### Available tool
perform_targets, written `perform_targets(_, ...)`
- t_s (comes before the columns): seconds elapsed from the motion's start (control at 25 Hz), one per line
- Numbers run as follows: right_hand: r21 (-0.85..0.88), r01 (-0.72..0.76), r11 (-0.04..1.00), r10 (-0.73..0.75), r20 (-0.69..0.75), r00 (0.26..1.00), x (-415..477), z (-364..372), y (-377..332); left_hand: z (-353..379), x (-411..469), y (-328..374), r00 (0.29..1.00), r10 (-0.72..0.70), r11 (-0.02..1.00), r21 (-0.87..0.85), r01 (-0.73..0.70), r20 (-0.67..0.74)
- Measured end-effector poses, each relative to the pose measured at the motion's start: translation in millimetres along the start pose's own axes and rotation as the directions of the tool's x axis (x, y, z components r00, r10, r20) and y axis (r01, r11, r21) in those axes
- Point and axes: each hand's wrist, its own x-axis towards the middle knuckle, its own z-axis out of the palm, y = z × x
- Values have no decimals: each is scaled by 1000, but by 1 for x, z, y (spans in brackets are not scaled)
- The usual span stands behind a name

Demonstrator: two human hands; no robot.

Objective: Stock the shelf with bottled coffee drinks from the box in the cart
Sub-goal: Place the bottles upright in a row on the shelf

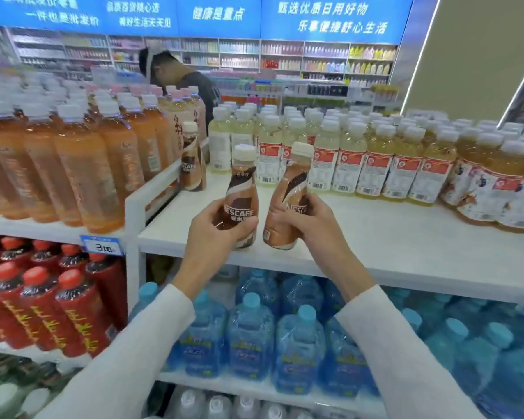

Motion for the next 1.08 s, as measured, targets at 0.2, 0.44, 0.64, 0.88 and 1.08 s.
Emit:
perform_targets(0.2,-76,-15,997,12,-36,999,31,-2,19,2,36,-20,1000,-29,998,51,29,4)
perform_targets(0.44,-143,18,990,-22,-20,1000,32,0,32,-2,44,-37,997,-2,993,122,-7,71)
perform_targets(0.64,-166,36,985,-36,8,999,24,-4,37,-17,53,-47,982,-51,998,41,45,183)
perform_targets(0.88,-266,60,962,-89,-99,991,21,2,40,-18,54,-48,983,-43,995,100,25,176)
perform_targets(1.08,-388,64,919,-138,-165,977,16,15,39,-14,48,-46,989,-22,992,125,3,147)
